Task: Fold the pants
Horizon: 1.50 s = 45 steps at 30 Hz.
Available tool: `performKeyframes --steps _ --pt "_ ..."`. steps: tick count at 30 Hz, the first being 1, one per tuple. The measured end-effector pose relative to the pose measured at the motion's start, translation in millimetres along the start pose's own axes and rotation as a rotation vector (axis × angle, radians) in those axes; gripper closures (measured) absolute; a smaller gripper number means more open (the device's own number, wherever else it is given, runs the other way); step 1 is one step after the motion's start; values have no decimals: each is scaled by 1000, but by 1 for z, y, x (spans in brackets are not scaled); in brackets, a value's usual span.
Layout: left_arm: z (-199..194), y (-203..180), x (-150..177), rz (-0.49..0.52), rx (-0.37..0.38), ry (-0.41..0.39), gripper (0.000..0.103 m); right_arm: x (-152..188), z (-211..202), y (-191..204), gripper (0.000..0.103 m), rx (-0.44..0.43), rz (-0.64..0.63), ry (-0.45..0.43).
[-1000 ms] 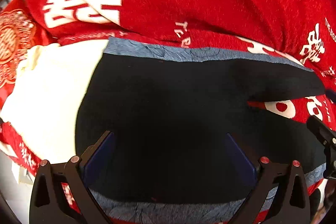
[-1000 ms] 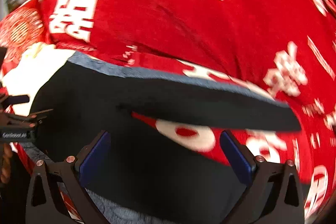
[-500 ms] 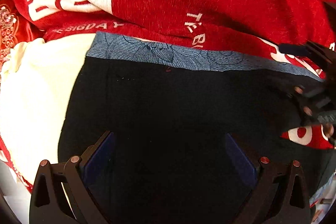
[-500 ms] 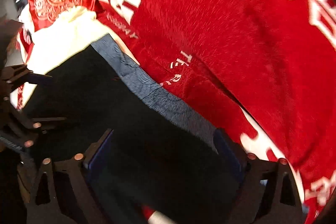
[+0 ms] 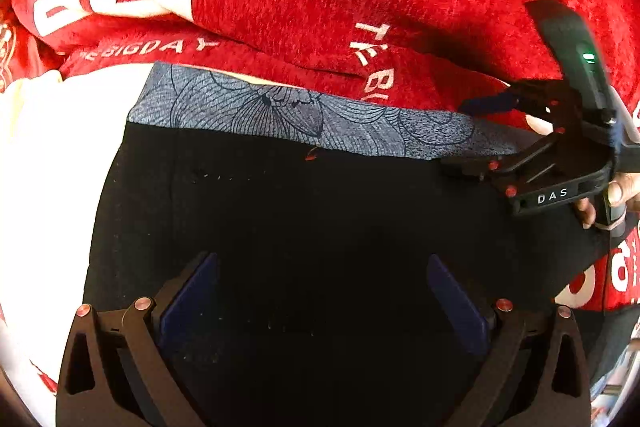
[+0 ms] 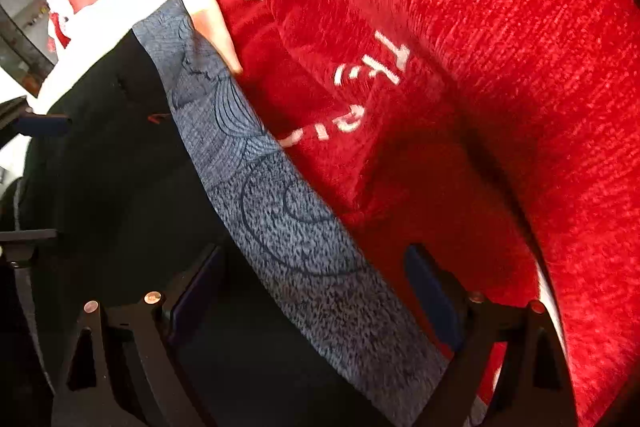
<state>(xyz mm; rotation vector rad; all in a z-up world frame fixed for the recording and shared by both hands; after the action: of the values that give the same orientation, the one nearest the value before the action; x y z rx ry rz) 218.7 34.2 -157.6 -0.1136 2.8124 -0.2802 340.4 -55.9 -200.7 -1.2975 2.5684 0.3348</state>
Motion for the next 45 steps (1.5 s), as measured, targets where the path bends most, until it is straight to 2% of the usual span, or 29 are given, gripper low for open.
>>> performKeyframes --steps 2,3,4,7,12,15,18,21,24,27,28,29,30,31,32,35,39,42,45 --pt "2 2 0 -20 13 8 0 -2 -2 4 36 -36 -14 -12" --pt "2 3 -2 -23 15 8 0 -4 -7 10 63 -81 -22 -14" --pt "1 4 -2 -27 16 3 0 -3 -10 14 78 -113 -23 -1" --pt "0 5 -5 -42 32 -1 0 3 -16 27 88 -78 -86 9" --pt "-4 5 -15 -105 85 -1 0 0 -25 30 91 -42 -74 -2" --pt "-6 6 -31 -175 137 -9 0 -2 -47 36 91 38 -96 -75" --pt "-6 11 -52 -321 213 -18 0 -1 -73 45 91 133 -110 -172" --pt "0 14 -67 -465 271 -8 0 4 -93 61 91 209 -122 -223" --pt "10 16 -73 -565 279 31 0 12 -98 71 91 246 -133 -243" --pt "22 22 -75 -603 239 54 0 18 -98 80 91 272 -143 -247" --pt "27 23 -74 -597 205 67 4 18 -98 80 91 271 -140 -249" --pt "31 24 -73 -577 167 72 14 20 -100 81 91 272 -136 -253" --pt "32 26 -70 -558 130 85 46 20 -100 82 91 274 -135 -254" --pt "35 23 -66 -538 118 112 71 21 -100 81 91 276 -134 -255" --pt "38 19 -63 -536 153 133 76 21 -101 79 91 277 -132 -256" --pt "29 21 -59 -557 174 90 79 23 -95 80 92 277 -138 -254" --pt "13 16 -51 -509 149 23 89 23 -91 73 92 272 -118 -253" --pt "6 9 -53 -463 106 -16 90 20 -87 67 87 263 -91 -254" --pt "9 8 -59 -468 96 -18 91 14 -79 62 74 230 -77 -236"
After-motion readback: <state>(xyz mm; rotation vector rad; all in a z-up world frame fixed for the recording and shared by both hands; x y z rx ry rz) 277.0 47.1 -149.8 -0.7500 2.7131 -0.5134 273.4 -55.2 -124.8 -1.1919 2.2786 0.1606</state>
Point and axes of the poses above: each gripper's, at about its wrist camera, not at the fingertips, and z roughly the way its jaws point, y to its left, x to its underside, the point moved 9 cm from there along z, roughly the way its jaws point, and after that the axes turned 7 degrees about x, right-handed, at the moved point
